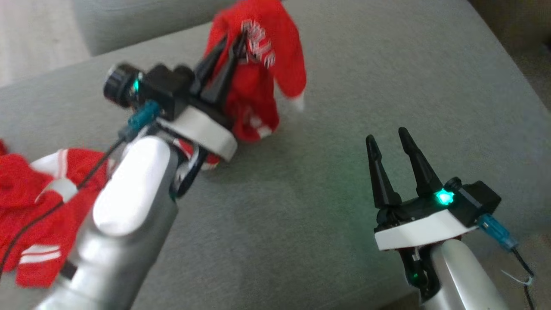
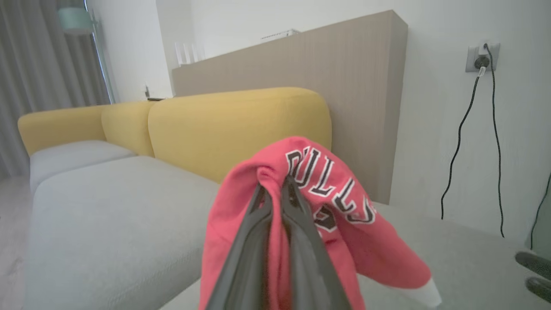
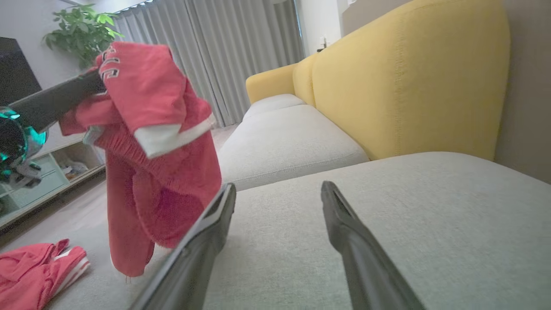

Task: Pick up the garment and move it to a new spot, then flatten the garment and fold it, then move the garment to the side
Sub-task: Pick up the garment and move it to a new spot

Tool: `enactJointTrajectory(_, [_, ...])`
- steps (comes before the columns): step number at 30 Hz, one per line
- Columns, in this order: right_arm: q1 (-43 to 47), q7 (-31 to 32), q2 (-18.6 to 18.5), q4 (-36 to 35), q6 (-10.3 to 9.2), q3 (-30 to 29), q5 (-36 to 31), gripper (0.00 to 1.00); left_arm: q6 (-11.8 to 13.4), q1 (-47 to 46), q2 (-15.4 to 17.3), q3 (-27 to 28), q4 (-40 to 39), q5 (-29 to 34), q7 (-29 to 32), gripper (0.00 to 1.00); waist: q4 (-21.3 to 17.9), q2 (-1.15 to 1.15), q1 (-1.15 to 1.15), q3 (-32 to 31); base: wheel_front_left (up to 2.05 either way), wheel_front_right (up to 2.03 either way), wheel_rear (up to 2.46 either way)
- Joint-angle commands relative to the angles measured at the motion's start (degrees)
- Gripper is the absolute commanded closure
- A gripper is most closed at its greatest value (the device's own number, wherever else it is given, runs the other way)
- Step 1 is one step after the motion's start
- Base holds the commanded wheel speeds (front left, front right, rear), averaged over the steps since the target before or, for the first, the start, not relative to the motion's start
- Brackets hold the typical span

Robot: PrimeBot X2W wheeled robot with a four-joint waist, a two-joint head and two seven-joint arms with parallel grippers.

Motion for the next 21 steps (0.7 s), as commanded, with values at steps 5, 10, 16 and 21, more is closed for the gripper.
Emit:
enactJointTrajectory(5, [-2.3,-0.6,-0.1,-2.7,-0.04,2.1,1.3,0.0,1.0,-7.5,-0.7,1.5,5.9,2.0,-4.6,0.0,-4.6,0.0,-0.01,3.4,0.0,0.0,0.0])
enactJointTrajectory(10, [-2.2,-0.6,-0.1,-2.9,-0.04,1.3,1.2,0.0,0.1,-7.7,-1.1,-1.5,11.1,2.1,-5.5,0.0,-3.5,0.0,-0.01,3.6,0.0,0.0,0.0])
enactJointTrajectory(16, [-1.8,-0.6,-0.1,-2.7,-0.04,0.2,0.1,0.0,0.4,-6.3,-0.4,-1.5,12.3,1.8,-8.7,0.0,0.5,0.0,-0.01,2.5,0.0,0.0,0.0])
enactJointTrajectory(21, [-1.4,-0.6,-0.1,-2.4,-0.04,-1.0,-1.0,0.0,2.2,-4.3,0.9,-0.3,10.9,1.6,-11.1,0.0,3.9,0.0,-0.01,1.0,0.0,0.0,0.0])
